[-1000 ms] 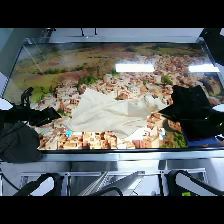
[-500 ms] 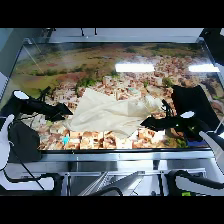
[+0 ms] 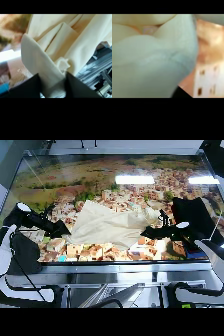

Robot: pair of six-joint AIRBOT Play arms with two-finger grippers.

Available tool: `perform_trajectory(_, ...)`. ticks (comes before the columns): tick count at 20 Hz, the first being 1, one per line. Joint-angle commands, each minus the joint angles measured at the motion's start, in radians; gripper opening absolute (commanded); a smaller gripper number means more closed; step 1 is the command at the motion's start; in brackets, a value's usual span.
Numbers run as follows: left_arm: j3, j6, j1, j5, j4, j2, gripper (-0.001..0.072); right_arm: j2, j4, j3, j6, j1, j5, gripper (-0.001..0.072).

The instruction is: Fold the shirts.

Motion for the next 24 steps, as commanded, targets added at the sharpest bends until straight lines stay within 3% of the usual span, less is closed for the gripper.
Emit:
perform_trajectory(1,0.001,0.008,0.01,-0.056,0.007,-0.002,0.0013,-0.001,0.029,0.015,-0.003,0.002,0.004,0.0018)
perform_trajectory(5,0.002,0.011,-0.035,-0.049,0.003,0.011,0.0013,0.041,0.03,0.024,-0.013,0.001,0.079,0.0017)
perform_trajectory(8,0.019,0.01,-0.047,-0.041,0.001,0.11,0.0013,0.182,0.03,0.115,-0.009,-0.024,0.196,0.0016)
perform_trajectory(12,0.215,0.008,-0.022,-0.052,-0.069,0.33,0.0013,0.401,0.03,0.443,0.017,-0.134,0.223,0.0016)
perform_trajectory(16,0.483,0.01,0.055,0.062,-0.241,0.571,0.0013,0.488,0.029,0.878,0.018,-0.198,0.221,0.0016)
perform_trajectory(20,0.742,0.018,0.182,0.13,-0.198,0.773,0.0014,0.492,0.029,1.179,0.035,-0.197,0.222,0.0016)
perform_trajectory(24,0.911,0.029,0.226,0.256,0.013,0.858,0.0013,0.483,0.027,1.33,-0.014,-0.197,0.196,0.0015)
